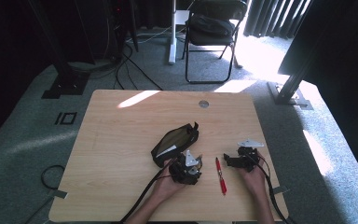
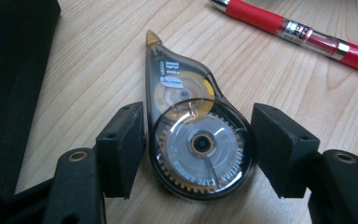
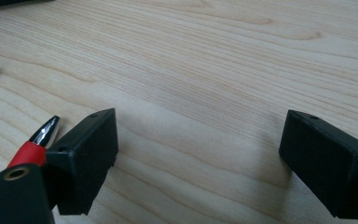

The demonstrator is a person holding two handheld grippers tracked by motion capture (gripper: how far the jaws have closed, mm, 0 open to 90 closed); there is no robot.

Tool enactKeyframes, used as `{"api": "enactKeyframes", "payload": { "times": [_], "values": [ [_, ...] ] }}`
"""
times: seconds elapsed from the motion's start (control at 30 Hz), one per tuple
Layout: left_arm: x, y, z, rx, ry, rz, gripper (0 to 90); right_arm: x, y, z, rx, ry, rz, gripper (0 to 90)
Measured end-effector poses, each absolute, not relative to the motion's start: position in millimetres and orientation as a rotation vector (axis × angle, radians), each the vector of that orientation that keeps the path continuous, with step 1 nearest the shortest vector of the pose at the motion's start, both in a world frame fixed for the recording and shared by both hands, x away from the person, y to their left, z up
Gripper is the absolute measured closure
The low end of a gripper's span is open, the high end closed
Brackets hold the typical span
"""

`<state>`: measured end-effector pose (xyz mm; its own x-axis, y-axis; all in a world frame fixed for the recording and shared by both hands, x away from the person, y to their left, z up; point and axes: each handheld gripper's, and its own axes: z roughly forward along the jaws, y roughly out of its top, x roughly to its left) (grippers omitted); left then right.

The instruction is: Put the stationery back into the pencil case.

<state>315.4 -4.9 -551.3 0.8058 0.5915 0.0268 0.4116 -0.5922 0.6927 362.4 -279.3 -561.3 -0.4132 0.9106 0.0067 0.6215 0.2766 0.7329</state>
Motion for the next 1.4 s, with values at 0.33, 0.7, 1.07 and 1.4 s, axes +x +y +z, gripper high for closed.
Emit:
{"api": "enactKeyframes", "payload": {
  "times": [0.33,0.7,1.07,1.4],
  "values": [
    [318.3,-2.9,-550.0,2.29,0.739,0.329,41.0,362.3,-279.3,-561.3,1.381,2.136,0.937,11.3],
    [319.1,-7.0,-551.2,2.286,0.753,0.338,33.9,362.4,-279.3,-561.3,1.38,2.136,0.937,11.3],
    [323.1,-2.5,-550.2,2.275,0.781,0.348,40.9,362.3,-279.3,-561.3,1.38,2.136,0.937,11.3],
    [323.9,-2.1,-549.2,2.287,0.778,0.342,41.3,362.3,-279.3,-561.3,1.381,2.136,0.937,11.3]
  ]
}}
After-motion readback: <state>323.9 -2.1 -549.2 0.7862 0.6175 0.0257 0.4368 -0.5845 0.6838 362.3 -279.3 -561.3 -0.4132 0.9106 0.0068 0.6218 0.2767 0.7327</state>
